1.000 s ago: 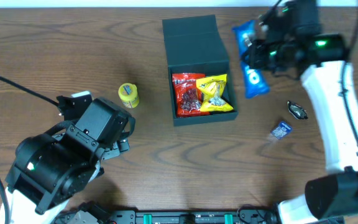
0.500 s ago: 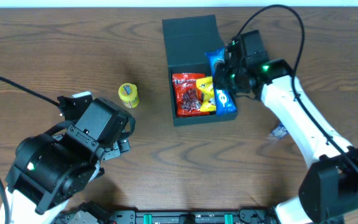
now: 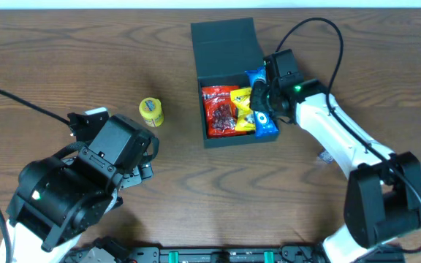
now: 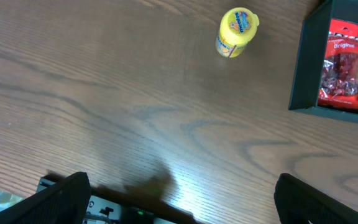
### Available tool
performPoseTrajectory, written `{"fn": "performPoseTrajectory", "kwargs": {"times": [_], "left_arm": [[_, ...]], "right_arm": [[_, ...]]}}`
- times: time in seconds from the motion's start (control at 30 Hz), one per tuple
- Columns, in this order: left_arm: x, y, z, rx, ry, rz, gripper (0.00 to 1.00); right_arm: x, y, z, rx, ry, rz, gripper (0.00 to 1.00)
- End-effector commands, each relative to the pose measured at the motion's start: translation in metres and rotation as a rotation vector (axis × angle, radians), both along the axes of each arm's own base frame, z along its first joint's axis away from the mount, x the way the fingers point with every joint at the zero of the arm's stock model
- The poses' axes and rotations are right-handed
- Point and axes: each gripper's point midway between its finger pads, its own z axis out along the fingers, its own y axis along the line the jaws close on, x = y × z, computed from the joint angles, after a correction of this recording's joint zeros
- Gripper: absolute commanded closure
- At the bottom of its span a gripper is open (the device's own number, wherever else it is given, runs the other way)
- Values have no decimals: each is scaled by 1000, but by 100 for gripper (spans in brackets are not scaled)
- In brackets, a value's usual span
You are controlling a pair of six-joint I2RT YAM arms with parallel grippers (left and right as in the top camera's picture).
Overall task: Pack container
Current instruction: 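Carry the Oreo pack into the box's right side and release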
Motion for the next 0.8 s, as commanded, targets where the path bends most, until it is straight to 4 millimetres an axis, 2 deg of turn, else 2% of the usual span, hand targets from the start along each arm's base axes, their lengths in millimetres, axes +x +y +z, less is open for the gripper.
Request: {"fn": "performPoseTrajectory", "kwargs": {"times": [0.0, 0.17, 0.33, 0.47, 0.53, 0.6, 0.67, 0.7, 0.77], "left_arm": [[-6, 5, -2, 19, 24, -1, 5], [-6, 5, -3, 19, 24, -2, 5], [-6, 5, -3, 20, 25, -2, 5], [-7, 5, -3, 20, 27, -1, 5], [-7, 5, -3, 22, 29, -1, 5], [-7, 6, -3, 23, 30, -1, 5], [-7, 6, -3, 23, 30, -1, 5], [-7, 6, -3, 23, 30, -1, 5], [-7, 6, -3, 23, 30, -1, 5]], "right_arm": [[1, -3, -20, -32, 22, -16, 99], [7, -15, -20, -34, 13, -52, 99], [1, -32, -25, -60, 55, -84, 99], [1, -34, -25, -67, 60, -88, 97], [1, -34, -25, -66, 59, -88, 79], [0, -33, -25, -63, 60, -86, 72], [0, -32, -25, -57, 62, -83, 54], [0, -30, -25, -47, 63, -79, 41], [0, -25, -24, -20, 66, -66, 30]]}}
